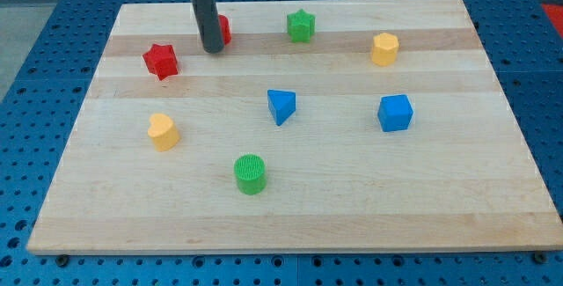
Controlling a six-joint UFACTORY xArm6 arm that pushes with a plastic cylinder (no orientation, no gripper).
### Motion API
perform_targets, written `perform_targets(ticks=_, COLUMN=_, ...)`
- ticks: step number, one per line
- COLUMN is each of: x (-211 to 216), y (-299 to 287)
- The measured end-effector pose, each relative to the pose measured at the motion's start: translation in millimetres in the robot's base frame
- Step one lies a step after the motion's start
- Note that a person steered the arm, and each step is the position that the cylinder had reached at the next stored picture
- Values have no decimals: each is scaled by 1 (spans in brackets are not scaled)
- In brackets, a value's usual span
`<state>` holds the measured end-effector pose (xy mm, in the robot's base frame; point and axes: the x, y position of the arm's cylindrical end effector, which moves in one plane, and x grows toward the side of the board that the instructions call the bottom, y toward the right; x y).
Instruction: Push the red circle closer to the red star
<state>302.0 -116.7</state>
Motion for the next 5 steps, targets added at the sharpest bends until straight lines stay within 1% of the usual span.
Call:
perform_targets(ticks=3, x=-18, y=55)
perform_targets(ticks=4, x=-44, y=50)
perform_targets(ticks=5, x=-49, y=6)
